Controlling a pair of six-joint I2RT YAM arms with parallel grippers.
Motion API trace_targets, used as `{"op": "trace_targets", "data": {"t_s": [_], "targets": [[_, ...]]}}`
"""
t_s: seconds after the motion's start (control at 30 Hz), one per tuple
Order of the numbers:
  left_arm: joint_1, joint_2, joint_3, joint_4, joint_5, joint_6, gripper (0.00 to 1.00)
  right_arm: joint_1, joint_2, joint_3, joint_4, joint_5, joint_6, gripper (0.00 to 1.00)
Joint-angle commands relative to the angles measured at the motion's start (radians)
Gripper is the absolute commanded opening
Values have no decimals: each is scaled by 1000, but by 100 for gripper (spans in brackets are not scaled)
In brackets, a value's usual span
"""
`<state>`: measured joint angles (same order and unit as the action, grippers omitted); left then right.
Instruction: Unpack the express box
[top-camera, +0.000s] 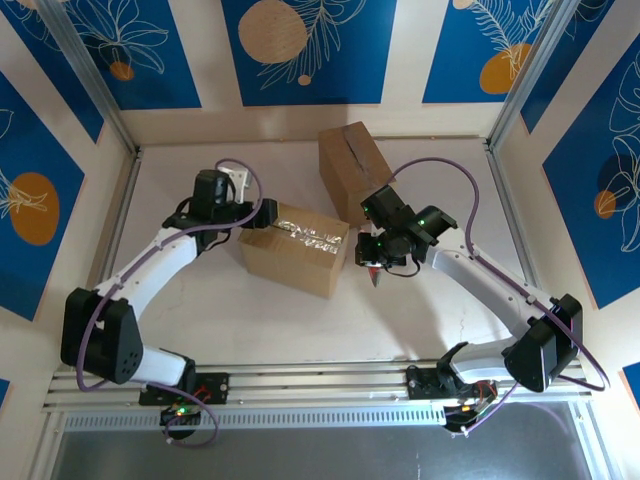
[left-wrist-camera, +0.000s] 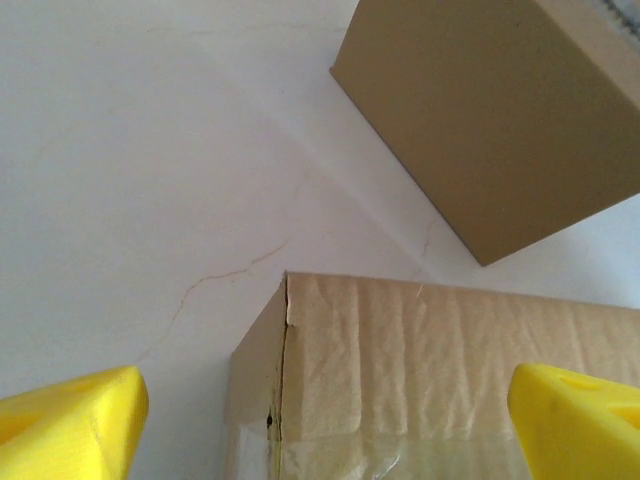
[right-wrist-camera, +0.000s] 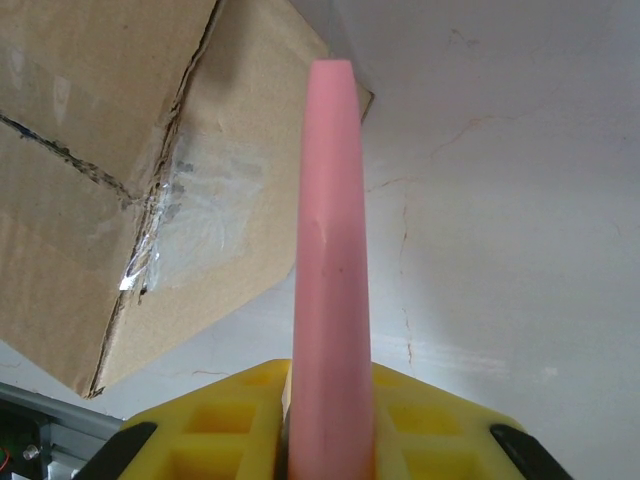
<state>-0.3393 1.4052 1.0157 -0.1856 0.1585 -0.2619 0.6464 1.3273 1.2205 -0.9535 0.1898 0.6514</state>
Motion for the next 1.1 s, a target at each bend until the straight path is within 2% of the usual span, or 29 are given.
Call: {"op": "trace_targets", "data": {"t_s": [0.0, 0.27, 0.57, 0.8, 0.97, 1.07], "targets": [[-24, 11, -51, 89, -47, 3, 92, -6, -20, 7, -4, -25, -19, 0], [-64, 8, -150, 215, -98, -14, 90, -2, -25, 14, -10, -29, -21, 0], [-78, -1, -230, 219, -158, -49, 88, 16, -38, 33, -22, -81, 2, 0], [-82, -3, -237, 147, -175, -88, 88, 3, -146, -19, -11, -207, 72, 0], [-84, 0, -223, 99, -184, -108, 88, -53, -247, -135, 100, -419, 140, 0], [-86, 5, -220, 88, -187, -114, 88, -85, -275, -182, 138, -492, 167, 0]]}}
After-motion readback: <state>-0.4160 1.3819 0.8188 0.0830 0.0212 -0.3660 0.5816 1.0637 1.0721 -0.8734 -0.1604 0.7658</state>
